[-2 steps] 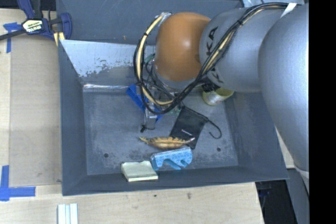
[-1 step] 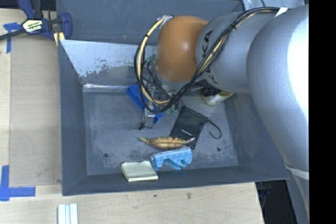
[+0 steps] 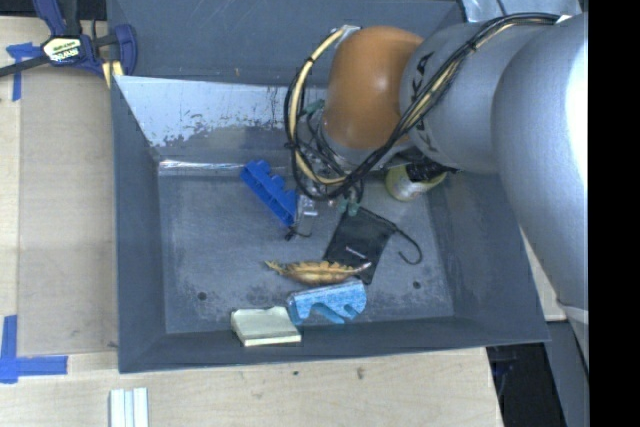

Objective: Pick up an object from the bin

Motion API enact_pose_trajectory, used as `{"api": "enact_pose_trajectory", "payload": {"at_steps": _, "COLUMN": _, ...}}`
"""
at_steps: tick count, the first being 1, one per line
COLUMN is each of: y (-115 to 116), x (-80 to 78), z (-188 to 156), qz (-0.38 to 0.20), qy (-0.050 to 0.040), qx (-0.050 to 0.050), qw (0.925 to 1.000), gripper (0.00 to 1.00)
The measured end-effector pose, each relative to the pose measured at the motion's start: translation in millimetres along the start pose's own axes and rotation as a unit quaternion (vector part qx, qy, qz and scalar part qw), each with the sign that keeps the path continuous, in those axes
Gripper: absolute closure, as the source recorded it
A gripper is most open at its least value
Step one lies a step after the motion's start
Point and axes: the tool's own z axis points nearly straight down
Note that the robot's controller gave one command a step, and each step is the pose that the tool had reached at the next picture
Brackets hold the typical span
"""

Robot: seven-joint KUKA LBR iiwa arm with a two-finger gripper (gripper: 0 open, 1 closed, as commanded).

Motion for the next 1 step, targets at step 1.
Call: {"api": "enact_pose_trajectory", "payload": {"at_steps": 1, "y": -10.5, "x": -3.6, "z": 0.9, "qz": 0.003, "qy": -0.0005, "qx": 0.000, "qw": 1.0000, "gripper": 0.00}}
